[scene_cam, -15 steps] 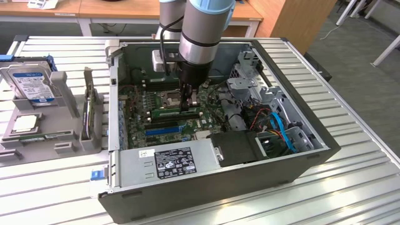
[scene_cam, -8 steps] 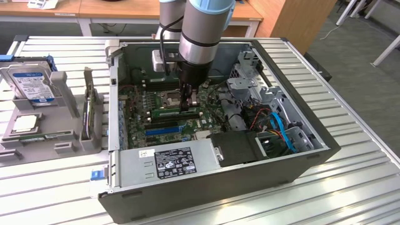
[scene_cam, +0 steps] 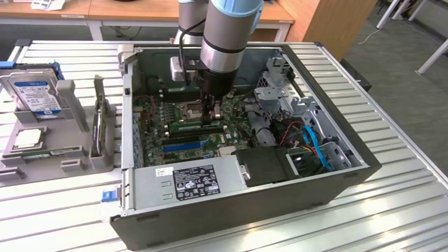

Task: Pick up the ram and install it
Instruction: 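Insert the ram into the slot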

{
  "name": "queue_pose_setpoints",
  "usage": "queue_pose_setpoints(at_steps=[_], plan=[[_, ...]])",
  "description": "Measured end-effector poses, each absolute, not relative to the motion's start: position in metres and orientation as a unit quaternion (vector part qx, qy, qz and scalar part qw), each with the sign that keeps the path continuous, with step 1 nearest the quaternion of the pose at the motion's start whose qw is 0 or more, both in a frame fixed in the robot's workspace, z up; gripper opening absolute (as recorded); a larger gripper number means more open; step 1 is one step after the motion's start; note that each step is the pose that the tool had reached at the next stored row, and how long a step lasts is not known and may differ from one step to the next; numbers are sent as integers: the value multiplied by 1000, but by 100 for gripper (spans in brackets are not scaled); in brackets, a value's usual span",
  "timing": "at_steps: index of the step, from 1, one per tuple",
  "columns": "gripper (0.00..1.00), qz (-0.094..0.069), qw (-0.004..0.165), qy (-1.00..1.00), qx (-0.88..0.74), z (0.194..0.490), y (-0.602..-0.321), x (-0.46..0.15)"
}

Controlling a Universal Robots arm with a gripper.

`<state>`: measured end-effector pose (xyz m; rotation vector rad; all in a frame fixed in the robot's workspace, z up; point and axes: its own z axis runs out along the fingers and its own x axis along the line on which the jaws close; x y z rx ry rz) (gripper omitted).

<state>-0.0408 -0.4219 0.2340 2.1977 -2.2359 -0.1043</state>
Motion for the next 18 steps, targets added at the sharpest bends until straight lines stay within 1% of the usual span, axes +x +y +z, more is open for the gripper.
queue_pose_setpoints(at_steps=[18], plan=[[12, -33, 2, -713, 700, 232, -421, -41]])
